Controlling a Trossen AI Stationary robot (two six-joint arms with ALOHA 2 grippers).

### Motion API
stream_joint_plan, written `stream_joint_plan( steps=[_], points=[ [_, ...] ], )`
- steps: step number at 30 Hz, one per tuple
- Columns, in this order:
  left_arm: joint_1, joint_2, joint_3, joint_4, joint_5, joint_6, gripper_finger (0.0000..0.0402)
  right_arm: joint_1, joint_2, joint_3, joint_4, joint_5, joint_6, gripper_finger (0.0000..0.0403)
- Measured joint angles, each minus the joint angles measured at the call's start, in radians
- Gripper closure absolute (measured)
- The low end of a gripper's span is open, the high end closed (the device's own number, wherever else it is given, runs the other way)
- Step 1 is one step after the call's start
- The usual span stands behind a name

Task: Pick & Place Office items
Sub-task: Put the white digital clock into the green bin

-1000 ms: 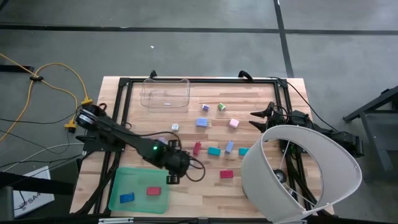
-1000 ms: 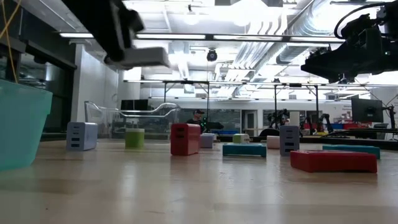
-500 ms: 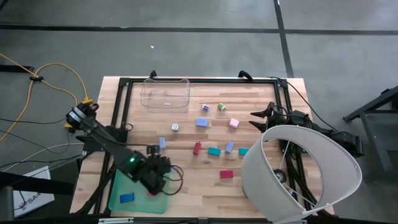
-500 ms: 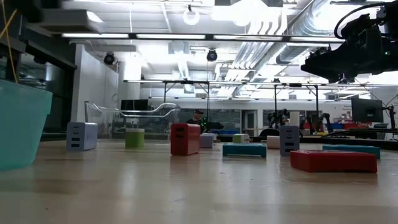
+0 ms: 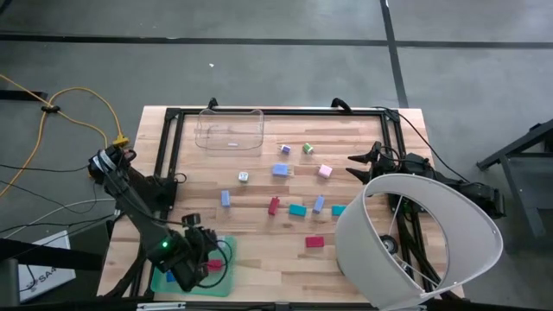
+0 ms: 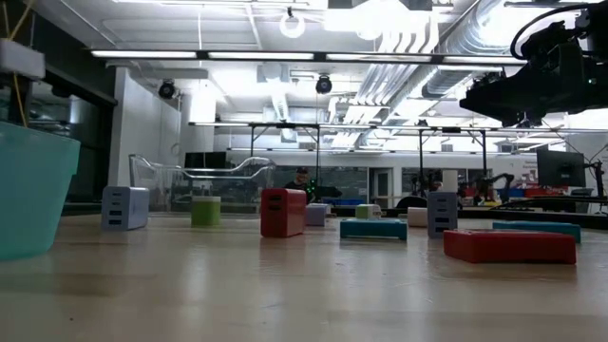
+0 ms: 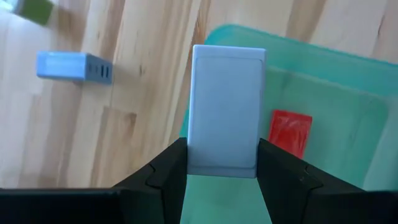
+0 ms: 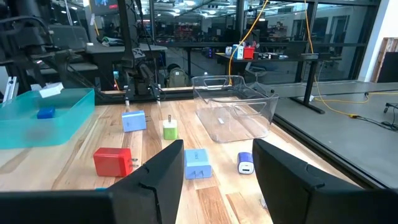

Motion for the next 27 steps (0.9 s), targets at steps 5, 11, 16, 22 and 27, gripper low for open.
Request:
stream_joint_plan(
  steps=[5, 11, 16, 22, 27],
  points=[
    [-0.021, -0.013, -0.074, 0.096, 0.004, -0.036, 0.0243, 0.0, 0.0, 0.0, 0.0, 0.0, 0.0, 0.0224],
    [-0.026, -0.038, -0.166, 0.192, 0.026, -0.063, 0.0243, 0.0, 0.0, 0.0, 0.0, 0.0, 0.0, 0.0224],
    [-0.015, -0.039, -0.248, 0.302, 0.065, -0.058, 0.0243, 0.0, 0.0, 0.0, 0.0, 0.0, 0.0, 0.0224],
    [-0.003, -0.039, -0.349, 0.455, 0.102, -0.033, 0.0243, 0.0, 0.0, 0.0, 0.0, 0.0, 0.0, 0.0224],
    [-0.004, -0.039, -0.383, 0.485, 0.106, -0.033, 0.0243, 0.0, 0.0, 0.0, 0.0, 0.0, 0.0, 0.0224]
  ],
)
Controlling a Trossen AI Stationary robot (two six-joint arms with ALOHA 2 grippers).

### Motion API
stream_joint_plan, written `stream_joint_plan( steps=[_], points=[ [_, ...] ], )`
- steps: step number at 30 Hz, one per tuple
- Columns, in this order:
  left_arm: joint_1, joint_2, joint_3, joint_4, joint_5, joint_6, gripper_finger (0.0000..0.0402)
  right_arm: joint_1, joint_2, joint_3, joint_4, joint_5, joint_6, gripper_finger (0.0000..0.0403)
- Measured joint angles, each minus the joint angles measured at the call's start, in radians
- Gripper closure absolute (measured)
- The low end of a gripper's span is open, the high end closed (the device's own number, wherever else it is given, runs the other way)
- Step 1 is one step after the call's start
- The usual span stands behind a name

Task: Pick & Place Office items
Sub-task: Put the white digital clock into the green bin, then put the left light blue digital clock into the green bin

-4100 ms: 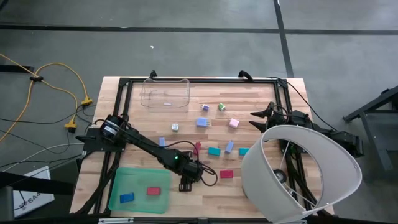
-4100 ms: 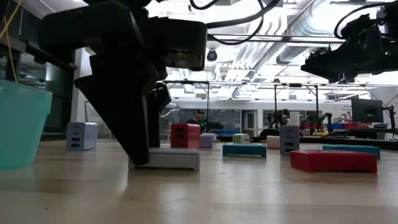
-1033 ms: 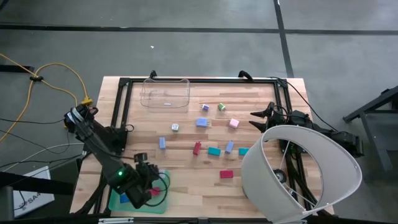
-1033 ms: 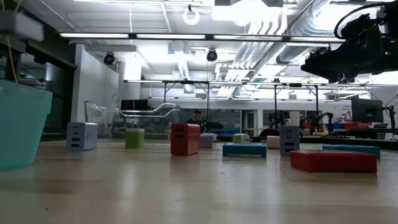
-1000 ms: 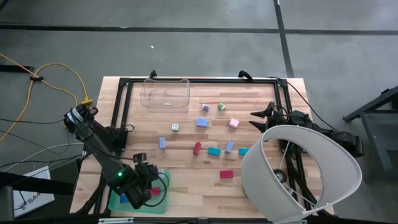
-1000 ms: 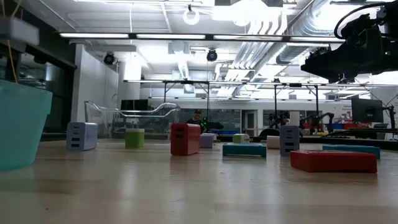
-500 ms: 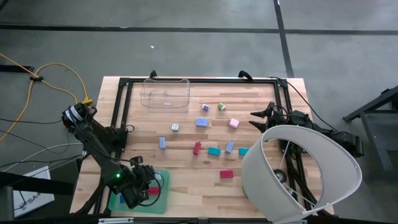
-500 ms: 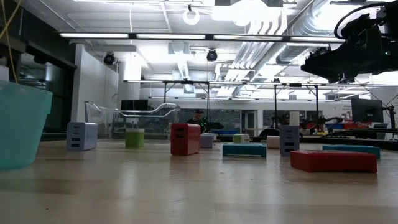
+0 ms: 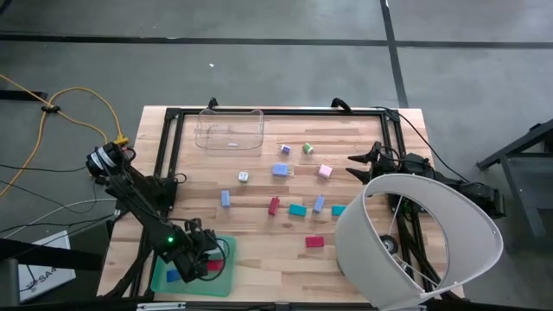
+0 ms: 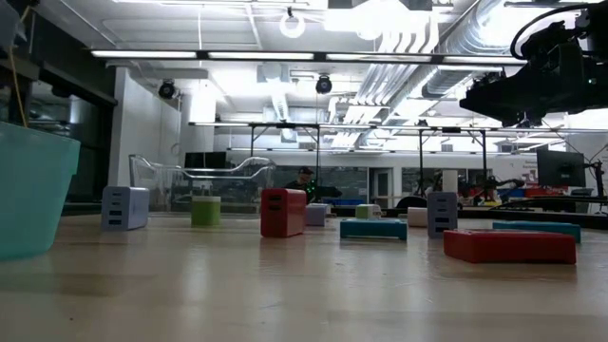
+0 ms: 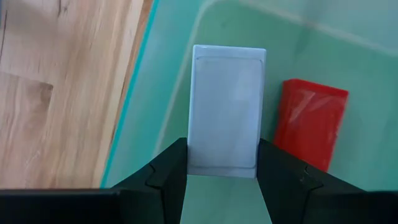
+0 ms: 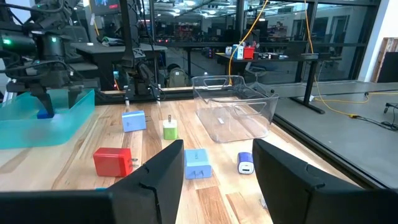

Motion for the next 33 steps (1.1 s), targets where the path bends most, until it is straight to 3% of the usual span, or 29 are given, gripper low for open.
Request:
stream_joint_plan(
  steps=[18, 33],
  points=[
    [0.0, 0.0, -0.018, 0.021, 0.005, -0.008, 0.0242, 0.0, 0.0, 0.0, 0.0, 0.0, 0.0, 0.0224],
    [0.0, 0.001, -0.018, 0.029, -0.002, -0.008, 0.0202, 0.0, 0.0, 0.0, 0.001, 0.0, 0.0, 0.0224]
  ],
)
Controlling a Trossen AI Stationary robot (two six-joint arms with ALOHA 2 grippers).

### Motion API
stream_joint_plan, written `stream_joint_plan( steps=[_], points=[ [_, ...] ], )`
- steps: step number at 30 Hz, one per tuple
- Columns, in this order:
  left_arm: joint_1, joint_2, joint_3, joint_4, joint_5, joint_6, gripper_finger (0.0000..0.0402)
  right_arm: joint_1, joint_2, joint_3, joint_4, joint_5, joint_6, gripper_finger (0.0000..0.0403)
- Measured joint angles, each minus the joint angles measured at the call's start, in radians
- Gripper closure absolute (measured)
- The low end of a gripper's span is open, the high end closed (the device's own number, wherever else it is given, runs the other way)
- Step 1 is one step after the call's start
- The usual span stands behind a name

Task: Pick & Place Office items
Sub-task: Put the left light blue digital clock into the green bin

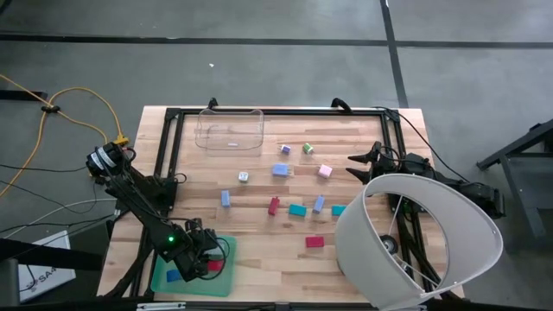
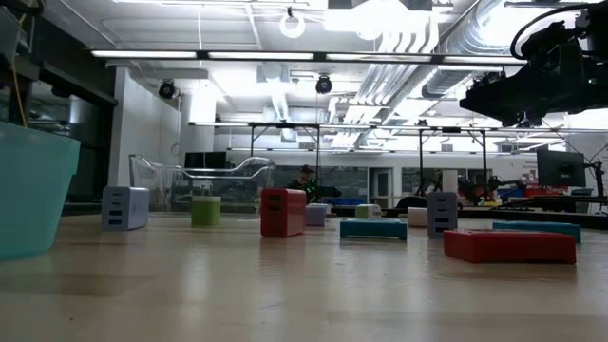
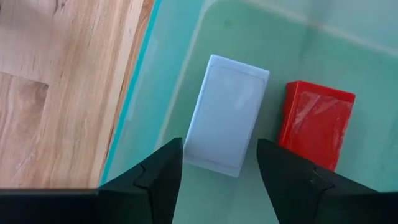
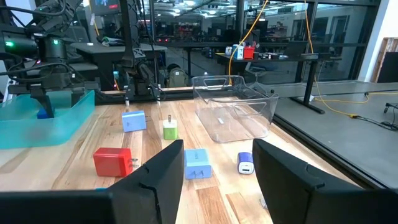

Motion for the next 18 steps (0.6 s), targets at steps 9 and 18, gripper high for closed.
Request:
stream_joint_plan(
  steps=[9, 18],
  points=[
    [-0.002, -0.008, 0.0, -0.001, 0.002, -0.03, 0.0201, 0.0, 0.0, 0.0, 0.0, 0.0, 0.0, 0.0224],
    [0.002, -0.09, 0.001, -0.024, 0.0, -0.015, 0.0201, 0.0, 0.0, 0.0, 0.0, 0.0, 0.0, 0.0224]
  ],
)
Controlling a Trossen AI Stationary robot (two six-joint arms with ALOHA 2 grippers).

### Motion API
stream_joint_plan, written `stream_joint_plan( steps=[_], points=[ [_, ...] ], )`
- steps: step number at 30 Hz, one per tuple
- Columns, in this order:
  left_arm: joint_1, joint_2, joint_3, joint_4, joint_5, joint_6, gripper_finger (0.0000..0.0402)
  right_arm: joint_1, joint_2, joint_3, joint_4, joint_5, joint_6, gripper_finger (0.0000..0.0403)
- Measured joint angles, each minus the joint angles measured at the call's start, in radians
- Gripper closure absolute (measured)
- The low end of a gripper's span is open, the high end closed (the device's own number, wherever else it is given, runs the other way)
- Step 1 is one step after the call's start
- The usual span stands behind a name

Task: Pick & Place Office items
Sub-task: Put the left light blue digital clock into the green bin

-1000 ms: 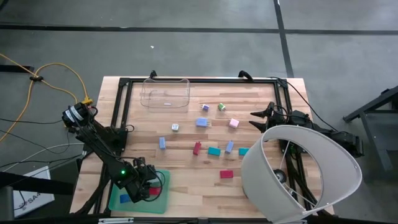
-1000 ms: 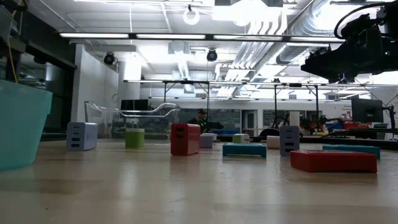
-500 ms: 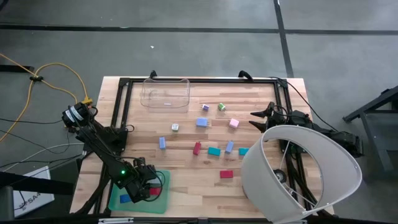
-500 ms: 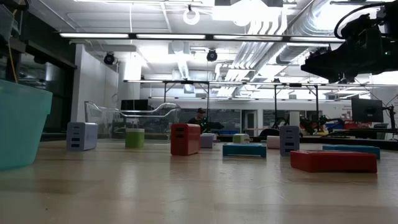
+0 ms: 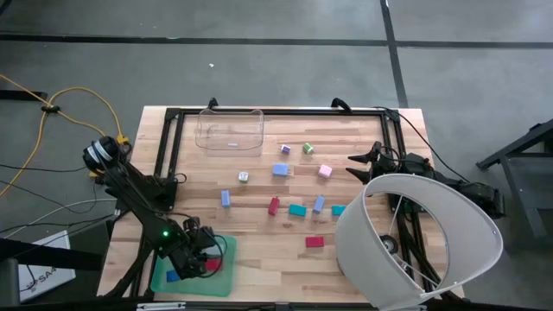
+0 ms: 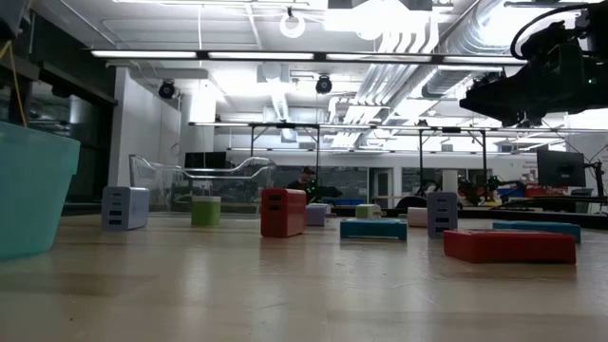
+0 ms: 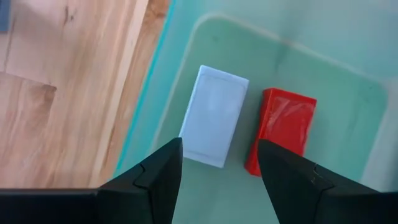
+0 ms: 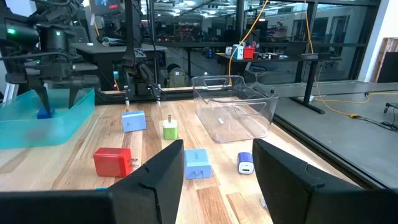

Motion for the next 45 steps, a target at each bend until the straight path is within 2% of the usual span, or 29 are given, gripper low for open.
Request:
stream_joint_plan(
  steps=[13, 18, 29, 37, 45],
  points=[
    [0.0, -0.09, 0.0, -0.012, -0.051, 0.001, 0.0201, 0.0, 0.0, 0.0, 0.0, 0.0, 0.0, 0.0224],
    [0.032, -0.109, 0.001, 0.003, -0.05, 0.014, 0.0201, 0.0, 0.0, 0.0, 0.0, 0.0, 0.0, 0.0224],
    [0.244, -0.169, 0.003, 0.141, 0.105, 0.338, 0.0202, 0.0, 0.0, 0.0, 0.0, 0.0, 0.0, 0.0224],
    [0.397, -0.179, 0.003, 0.18, 0.159, 0.538, 0.0202, 0.0, 0.0, 0.0, 0.0, 0.0, 0.0, 0.0224],
    [0.527, -0.179, 0.003, 0.199, 0.16, 0.674, 0.0202, 0.0, 0.0, 0.0, 0.0, 0.0, 0.0, 0.0224]
  ],
)
